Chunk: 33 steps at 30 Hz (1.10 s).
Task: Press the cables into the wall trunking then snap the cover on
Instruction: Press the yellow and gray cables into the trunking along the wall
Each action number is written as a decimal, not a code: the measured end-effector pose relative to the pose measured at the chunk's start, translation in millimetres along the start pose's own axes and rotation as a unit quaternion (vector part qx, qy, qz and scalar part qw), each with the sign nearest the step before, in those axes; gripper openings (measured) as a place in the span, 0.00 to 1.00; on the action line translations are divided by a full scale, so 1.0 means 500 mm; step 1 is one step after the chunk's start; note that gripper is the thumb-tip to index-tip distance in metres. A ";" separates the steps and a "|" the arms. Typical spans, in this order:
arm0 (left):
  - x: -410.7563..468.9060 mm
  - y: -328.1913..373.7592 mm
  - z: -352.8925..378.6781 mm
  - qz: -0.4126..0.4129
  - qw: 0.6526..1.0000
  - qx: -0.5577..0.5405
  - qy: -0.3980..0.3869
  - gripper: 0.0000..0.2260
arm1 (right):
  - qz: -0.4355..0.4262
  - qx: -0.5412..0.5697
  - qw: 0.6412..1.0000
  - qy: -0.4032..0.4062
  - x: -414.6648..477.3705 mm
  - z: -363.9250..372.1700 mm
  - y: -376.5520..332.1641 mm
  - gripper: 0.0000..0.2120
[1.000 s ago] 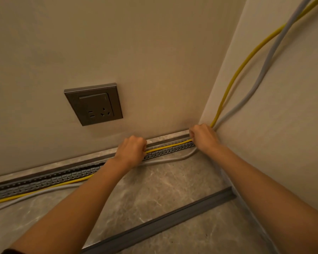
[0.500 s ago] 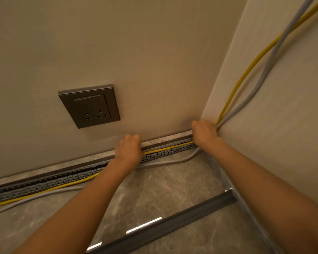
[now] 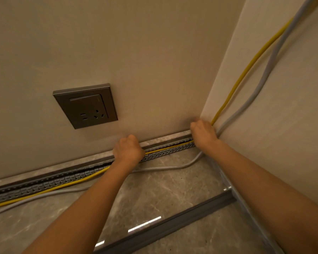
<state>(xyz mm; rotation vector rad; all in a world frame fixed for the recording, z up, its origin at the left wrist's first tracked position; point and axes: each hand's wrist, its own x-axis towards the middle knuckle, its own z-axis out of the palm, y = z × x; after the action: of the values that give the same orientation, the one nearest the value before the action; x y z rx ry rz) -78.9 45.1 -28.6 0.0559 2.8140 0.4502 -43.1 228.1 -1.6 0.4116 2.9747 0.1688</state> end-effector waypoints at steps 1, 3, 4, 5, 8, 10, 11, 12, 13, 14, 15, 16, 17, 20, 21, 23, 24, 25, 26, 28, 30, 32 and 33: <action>-0.003 0.004 0.002 -0.002 1.000 -0.002 0.002 0.13 | -0.004 0.004 1.000 0.001 0.000 0.004 0.000 0.16; -0.014 0.012 0.004 0.011 1.000 0.016 0.013 0.14 | -0.014 0.022 1.000 -0.009 0.001 0.007 0.004 0.15; -0.018 0.015 0.006 0.040 0.998 0.035 0.024 0.13 | -0.021 0.032 0.999 -0.017 0.003 0.009 0.010 0.15; -0.021 0.019 0.011 0.086 0.994 0.053 0.035 0.12 | -0.027 0.042 0.998 -0.023 0.005 0.010 0.015 0.15; -0.027 0.030 0.037 0.220 0.975 0.042 0.008 0.16 | -0.033 0.057 0.998 -0.025 0.008 0.014 0.027 0.13; -0.031 0.039 0.054 0.247 0.966 0.068 -0.024 0.22 | -0.029 0.064 0.997 -0.021 0.007 0.015 0.026 0.13; -0.033 0.043 0.058 0.246 0.964 0.096 -0.016 0.21 | -0.027 0.064 0.997 -0.017 0.007 0.016 0.026 0.13; -0.031 0.043 0.060 0.244 0.962 0.118 0.001 0.19 | -0.025 0.063 0.998 -0.013 0.006 0.016 0.026 0.14; -0.030 0.043 0.057 0.240 0.961 0.134 0.016 0.16 | -0.022 0.062 0.998 -0.009 0.006 0.017 0.026 0.14; -0.027 0.040 0.054 0.238 0.960 0.147 0.027 0.15 | -0.017 0.061 0.998 -0.005 0.006 0.018 0.026 0.15; -0.024 0.035 0.048 0.240 0.957 0.162 0.032 0.14 | -0.012 0.061 0.998 -0.001 0.006 0.019 0.025 0.15; -0.022 0.029 0.040 0.242 0.953 0.177 0.035 0.14 | -0.008 0.061 0.998 0.003 0.006 0.018 0.024 0.15; -0.020 0.023 0.032 0.241 0.952 0.185 0.037 0.14 | -0.004 0.061 0.998 0.006 0.008 0.015 0.022 0.16; -0.019 0.009 0.018 0.236 0.952 0.191 0.028 0.13 | 0.004 0.067 0.998 0.006 0.012 0.007 0.017 0.15; -0.019 0.007 0.018 0.234 0.953 0.190 0.026 0.13 | 0.004 0.066 0.998 0.007 0.013 0.006 0.015 0.15; -0.018 0.006 0.023 0.234 0.955 0.181 0.025 0.13 | 0.004 0.064 0.998 0.004 0.016 0.012 0.014 0.16; -0.017 0.006 0.027 0.234 0.956 0.173 0.026 0.13 | 0.006 0.065 0.998 0.004 0.017 0.017 0.014 0.15; -0.016 0.008 0.029 0.235 0.958 0.164 0.026 0.13 | 0.006 0.066 0.998 0.005 0.018 0.021 0.014 0.15; -0.015 0.010 0.032 0.237 0.959 0.155 0.028 0.13 | 0.007 0.070 0.998 0.006 0.020 0.024 0.014 0.15; -0.015 0.016 0.038 0.241 0.960 0.140 0.035 0.13 | 0.009 0.085 0.996 0.008 0.023 0.027 0.013 0.15; -0.015 0.020 0.044 0.244 0.961 0.123 0.046 0.13 | 0.012 0.105 0.994 0.009 0.026 0.030 0.013 0.15; -0.016 0.018 0.046 0.247 0.962 0.105 0.051 0.13 | 0.003 0.127 0.992 0.008 0.026 0.037 0.018 0.14; -0.018 0.016 0.045 0.250 0.961 0.103 0.060 0.14 | -0.009 0.138 0.990 0.011 0.025 0.042 0.022 0.14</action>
<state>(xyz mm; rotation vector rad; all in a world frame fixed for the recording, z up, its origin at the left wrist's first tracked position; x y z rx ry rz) -63.8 58.8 -43.8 0.8225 2.9369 0.2669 -48.8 244.1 -22.5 0.4132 3.0290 -0.2451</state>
